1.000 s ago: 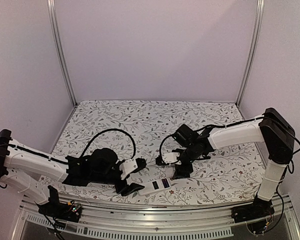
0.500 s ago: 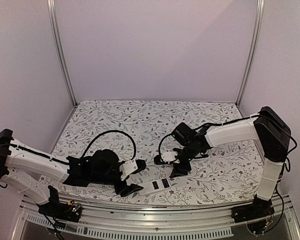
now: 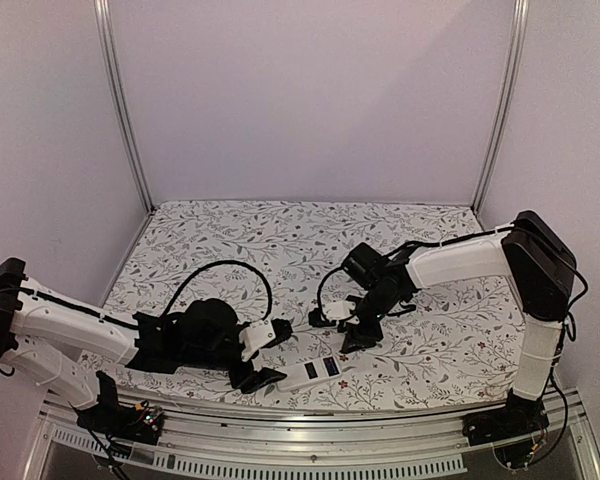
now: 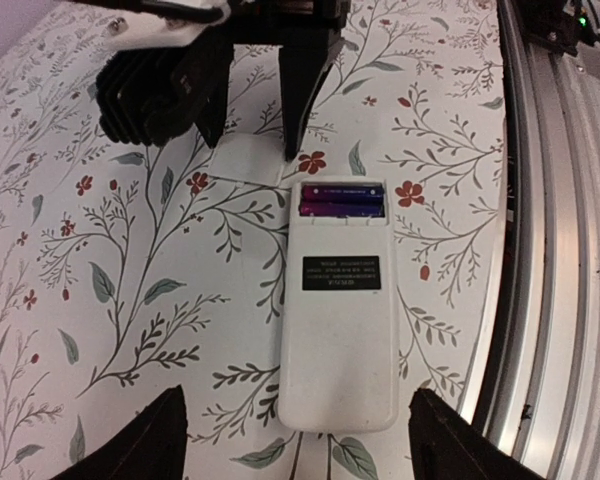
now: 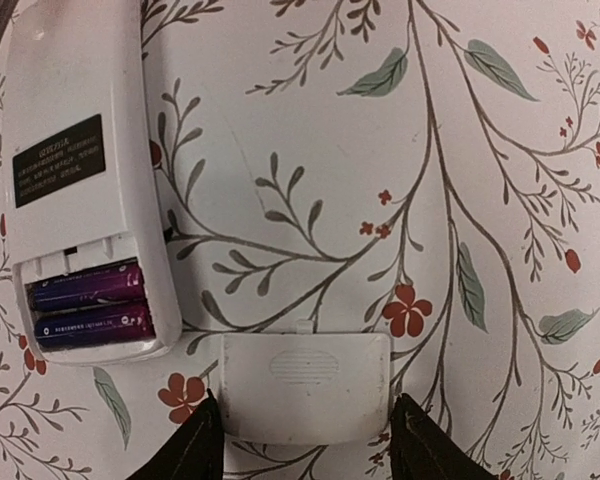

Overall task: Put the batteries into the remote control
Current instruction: Pick up the battery cover at the center of the board.

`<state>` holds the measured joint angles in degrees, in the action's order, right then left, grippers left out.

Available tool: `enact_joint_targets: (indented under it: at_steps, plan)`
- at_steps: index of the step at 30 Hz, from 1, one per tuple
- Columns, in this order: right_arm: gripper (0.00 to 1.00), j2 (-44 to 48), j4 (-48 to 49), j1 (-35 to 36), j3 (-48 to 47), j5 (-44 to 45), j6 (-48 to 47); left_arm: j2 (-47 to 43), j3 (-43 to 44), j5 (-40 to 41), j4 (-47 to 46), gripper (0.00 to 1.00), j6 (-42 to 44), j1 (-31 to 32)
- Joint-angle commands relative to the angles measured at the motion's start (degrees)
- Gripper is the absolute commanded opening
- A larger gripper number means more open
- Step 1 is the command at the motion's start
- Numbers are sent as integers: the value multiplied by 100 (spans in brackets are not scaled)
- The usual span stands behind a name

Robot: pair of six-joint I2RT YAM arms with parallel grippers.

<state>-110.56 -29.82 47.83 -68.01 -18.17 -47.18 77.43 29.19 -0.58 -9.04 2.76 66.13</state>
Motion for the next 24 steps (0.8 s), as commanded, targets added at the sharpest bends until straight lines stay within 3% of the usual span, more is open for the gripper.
enact_joint_targets:
  at_steps: [1, 11, 24]
  plan:
    - [52, -255, -362, -71, -5, 152, 118, 9, 45, 40, 89, 76, 7, 78]
    - [47, -103, -330, -68, -36, 146, 110, -73, 48, 233, 63, 75, -12, 77]
    - [43, 858, -407, -72, 131, 168, -33, 151, 56, 156, 42, 75, -12, 90]
